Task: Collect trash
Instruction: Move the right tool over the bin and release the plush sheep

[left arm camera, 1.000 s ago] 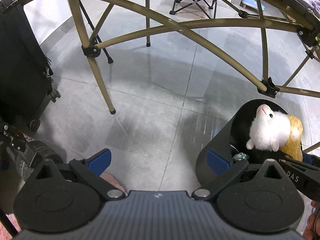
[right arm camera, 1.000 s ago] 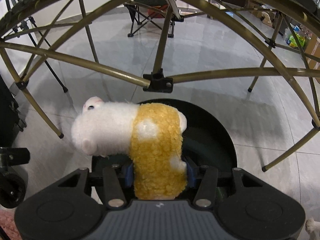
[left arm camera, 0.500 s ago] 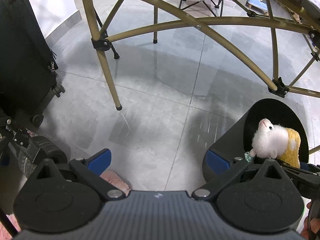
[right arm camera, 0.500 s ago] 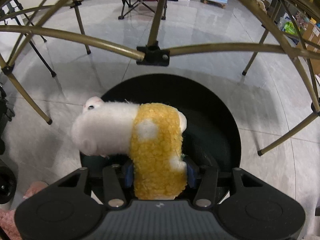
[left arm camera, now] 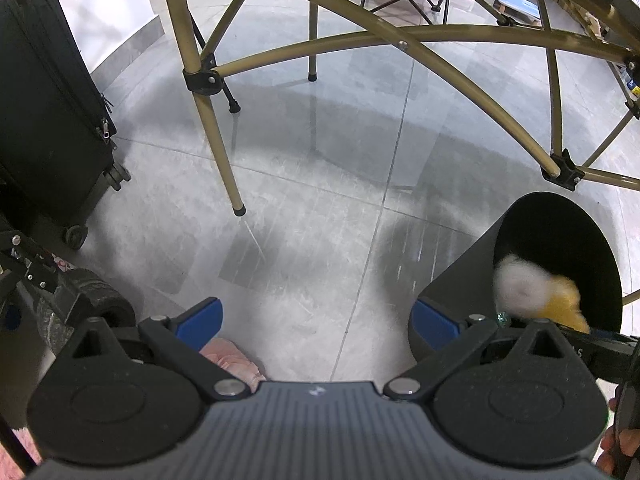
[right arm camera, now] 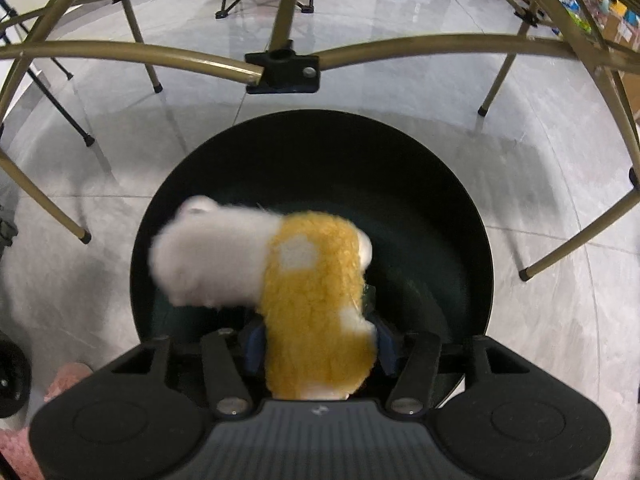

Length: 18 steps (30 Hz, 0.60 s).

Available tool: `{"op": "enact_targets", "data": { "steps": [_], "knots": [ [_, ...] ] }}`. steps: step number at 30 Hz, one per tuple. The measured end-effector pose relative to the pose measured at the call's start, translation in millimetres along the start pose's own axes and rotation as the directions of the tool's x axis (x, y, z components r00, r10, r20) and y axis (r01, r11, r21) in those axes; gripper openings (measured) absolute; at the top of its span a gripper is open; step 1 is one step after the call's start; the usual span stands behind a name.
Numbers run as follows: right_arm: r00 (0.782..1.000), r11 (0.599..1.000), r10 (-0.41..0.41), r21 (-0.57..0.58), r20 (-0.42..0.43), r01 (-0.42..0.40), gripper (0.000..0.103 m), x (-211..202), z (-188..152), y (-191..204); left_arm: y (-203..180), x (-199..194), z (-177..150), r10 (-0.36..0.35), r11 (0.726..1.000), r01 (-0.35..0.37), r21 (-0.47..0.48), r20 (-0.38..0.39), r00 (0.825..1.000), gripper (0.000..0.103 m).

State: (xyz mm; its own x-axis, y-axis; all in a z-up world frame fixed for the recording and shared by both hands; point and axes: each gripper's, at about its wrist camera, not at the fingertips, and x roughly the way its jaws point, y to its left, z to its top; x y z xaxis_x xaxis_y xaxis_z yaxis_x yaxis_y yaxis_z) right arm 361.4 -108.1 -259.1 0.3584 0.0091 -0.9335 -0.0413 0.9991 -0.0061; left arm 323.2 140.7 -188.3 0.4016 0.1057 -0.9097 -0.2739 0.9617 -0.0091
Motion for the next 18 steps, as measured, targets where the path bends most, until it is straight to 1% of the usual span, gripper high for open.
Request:
{"op": "enact_targets", "data": {
  "steps": [1, 2, 3, 4, 6, 8, 9, 18],
  "knots": [
    [1.000, 1.000, 0.005, 0.007, -0.001, -0.005, 0.069, -1, 1, -2, -1, 0, 0, -0.001, 1.000, 0.001, 0.002, 0.000, 1.000, 0.103],
    [1.000, 1.000, 0.004, 0.012, 0.003, -0.004, 0.077, -2, 1, -4, -1, 0, -1, -0.002, 1.000, 0.002, 0.003, 0.001, 1.000, 0.103],
    [1.000, 1.000, 0.004, 0.016, 0.010, -0.005, 0.091, -3, 2, -5, -2, 0, -1, -0.003, 1.000, 0.003, 0.004, 0.002, 1.000, 0.103],
    [1.000, 1.000, 0.004, 0.019, 0.019, -0.005, 0.097, -4, 2, -6, -2, 0, -2, -0.004, 1.000, 0.004, 0.005, 0.002, 1.000, 0.103],
    [1.000, 1.000, 0.006, 0.024, 0.025, -0.006, 0.098, -7, 3, -8, -3, -1, -2, -0.006, 1.000, 0.006, 0.008, 0.004, 1.000, 0.103],
    [1.000, 0.999, 0.008, 0.033, 0.026, -0.009, 0.102, -8, 4, -10, -5, -2, -3, -0.010, 1.000, 0.010, 0.010, 0.003, 1.000, 0.103],
    [0.999, 0.999, 0.009, 0.037, 0.030, -0.010, 0.103, -9, 3, -12, -6, -2, -3, -0.011, 1.000, 0.011, 0.012, 0.003, 1.000, 0.103],
    [0.998, 0.998, 0.022, 0.059, 0.063, -0.026, 0.103, -23, 0, -20, -12, -11, -4, -0.027, 0.999, 0.026, 0.033, 0.020, 0.999, 0.103]
  ]
}}
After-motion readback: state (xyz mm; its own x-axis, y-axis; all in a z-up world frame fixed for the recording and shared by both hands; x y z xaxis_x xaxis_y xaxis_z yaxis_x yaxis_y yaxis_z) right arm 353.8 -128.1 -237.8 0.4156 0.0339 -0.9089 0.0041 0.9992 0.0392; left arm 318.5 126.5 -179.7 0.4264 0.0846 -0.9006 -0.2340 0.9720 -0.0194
